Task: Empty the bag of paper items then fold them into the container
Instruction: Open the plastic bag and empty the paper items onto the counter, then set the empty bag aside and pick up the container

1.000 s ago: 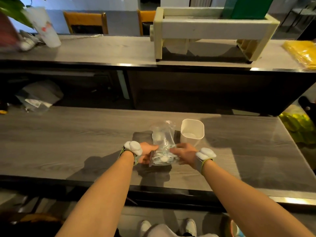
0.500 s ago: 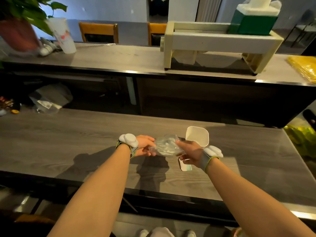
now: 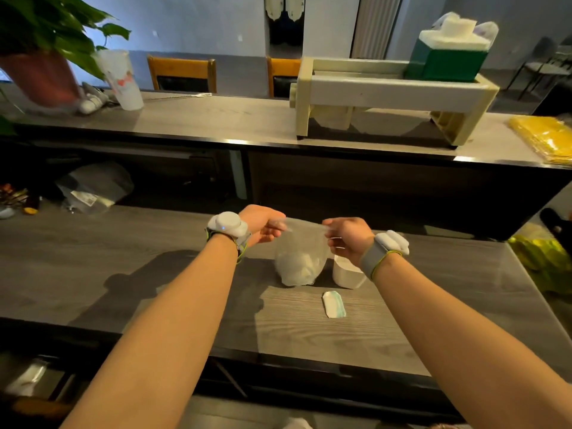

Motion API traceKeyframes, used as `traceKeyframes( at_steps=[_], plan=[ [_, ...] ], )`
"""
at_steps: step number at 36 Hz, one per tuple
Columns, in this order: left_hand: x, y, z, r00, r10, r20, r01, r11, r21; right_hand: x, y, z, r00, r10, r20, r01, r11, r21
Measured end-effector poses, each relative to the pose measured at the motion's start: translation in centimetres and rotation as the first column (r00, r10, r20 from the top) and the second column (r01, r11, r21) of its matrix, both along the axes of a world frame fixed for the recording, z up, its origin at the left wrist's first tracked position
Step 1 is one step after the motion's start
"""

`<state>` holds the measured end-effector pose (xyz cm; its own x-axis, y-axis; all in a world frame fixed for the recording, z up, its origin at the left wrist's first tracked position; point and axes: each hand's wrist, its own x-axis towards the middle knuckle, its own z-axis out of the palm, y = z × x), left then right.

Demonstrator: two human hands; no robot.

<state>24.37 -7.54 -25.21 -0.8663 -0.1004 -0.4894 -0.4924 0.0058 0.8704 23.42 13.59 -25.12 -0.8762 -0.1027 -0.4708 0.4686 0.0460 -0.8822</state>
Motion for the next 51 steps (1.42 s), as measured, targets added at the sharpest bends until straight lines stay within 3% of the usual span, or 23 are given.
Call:
traceKeyframes(
  at_steps=[11, 18, 24, 26, 30, 34, 42, 46, 51],
  plan=[
    [0.0, -1.7, 2.7, 0.98, 0.071, -0.184, -0.029, 0.975, 0.222, -1.2, -0.8, 3.5, 0.988, -0.032, -0.153, 0.02, 0.997, -0.076],
    [1.1, -2.1, -0.6, 0.996, -0.087, -0.006, 0.084, 0.941, 0.327, -0.7, -0.3, 1.3, 0.962, 0.008, -0.272, -0.042, 0.992, -0.119],
    [0.6, -0.7, -1.6, 0.998, 0.009, 0.061, -0.026, 0.957, 0.289, 0.2, 1.1, 0.2, 0.948, 0.139, -0.287, -0.161, 0.985, -0.054],
    [-0.2, -0.3, -1.4, 0.997, 0.073, -0.024, -0.066, 0.973, 0.222, 0.0, 1.4, 0.4, 0.952, 0.103, -0.287, -0.103, 0.995, 0.017],
    [-1.5, 0.6, 0.2, 0.988, 0.002, -0.154, 0.033, 0.974, 0.226, -1.3, 2.5, 0.7, 0.979, -0.083, -0.187, 0.114, 0.979, 0.166],
    [-2.5, 2.2, 0.9, 0.974, -0.1, -0.205, 0.147, 0.962, 0.228, -2.2, 3.5, 0.5, 0.997, -0.058, -0.057, 0.067, 0.983, 0.172],
    [-5.6, 10.9, 0.6, 0.957, -0.233, -0.175, 0.264, 0.947, 0.181, -1.9, 10.4, -0.6, 0.975, -0.184, -0.123, 0.186, 0.982, 0.009],
    [-6.3, 15.1, -0.2, 0.951, -0.288, -0.115, 0.306, 0.933, 0.19, -2.4, 15.1, -1.8, 0.961, -0.237, -0.142, 0.246, 0.968, 0.048],
    [-7.9, 24.9, -1.8, 0.934, -0.356, -0.032, 0.357, 0.923, 0.14, -3.0, 25.0, -3.9, 0.945, -0.31, -0.106, 0.326, 0.923, 0.206]
  ],
)
